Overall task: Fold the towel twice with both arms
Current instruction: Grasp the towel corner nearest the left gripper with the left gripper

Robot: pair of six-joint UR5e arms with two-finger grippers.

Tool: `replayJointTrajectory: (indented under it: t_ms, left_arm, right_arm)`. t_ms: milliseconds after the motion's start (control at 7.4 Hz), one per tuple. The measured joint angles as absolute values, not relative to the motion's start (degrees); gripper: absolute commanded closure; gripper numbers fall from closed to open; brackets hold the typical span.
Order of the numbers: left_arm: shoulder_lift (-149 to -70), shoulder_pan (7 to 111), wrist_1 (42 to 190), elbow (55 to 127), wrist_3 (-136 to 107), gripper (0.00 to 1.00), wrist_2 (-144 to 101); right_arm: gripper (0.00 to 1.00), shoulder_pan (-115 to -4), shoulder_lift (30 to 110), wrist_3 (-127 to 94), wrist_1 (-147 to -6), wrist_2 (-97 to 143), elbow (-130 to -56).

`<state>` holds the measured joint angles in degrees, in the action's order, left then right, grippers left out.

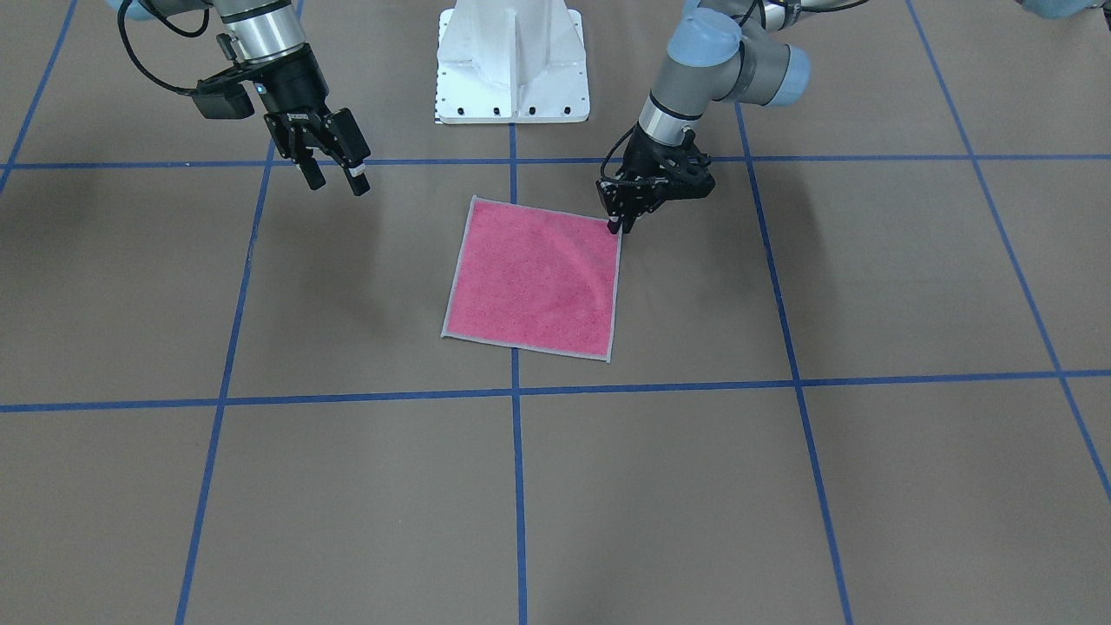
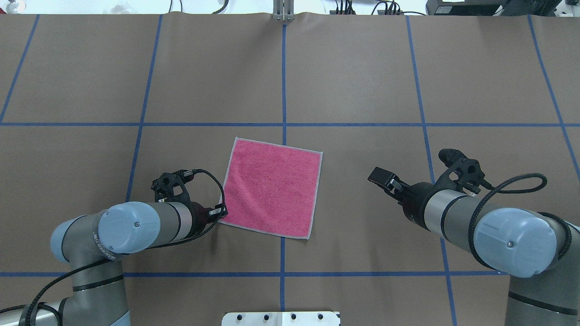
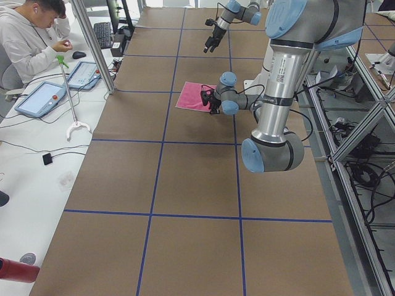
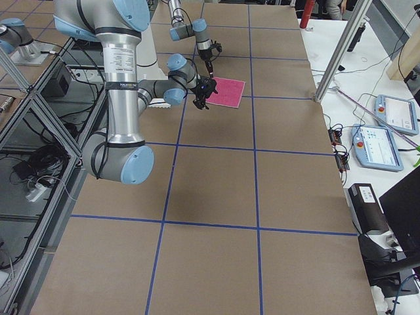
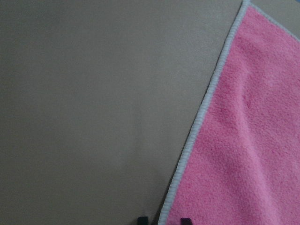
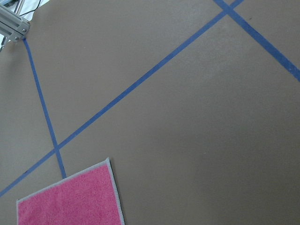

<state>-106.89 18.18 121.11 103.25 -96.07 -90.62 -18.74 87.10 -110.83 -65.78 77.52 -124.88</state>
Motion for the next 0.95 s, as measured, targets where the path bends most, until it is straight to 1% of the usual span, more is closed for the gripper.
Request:
replayJointTrajectory:
  t_ms: [946]
  left_arm:
    - [-106.53, 18.12, 121.09, 103.84, -95.80, 0.71, -90.89]
  right_arm:
    - [0.02, -18.72, 87.10, -110.91, -65.82, 77.52, -124.88]
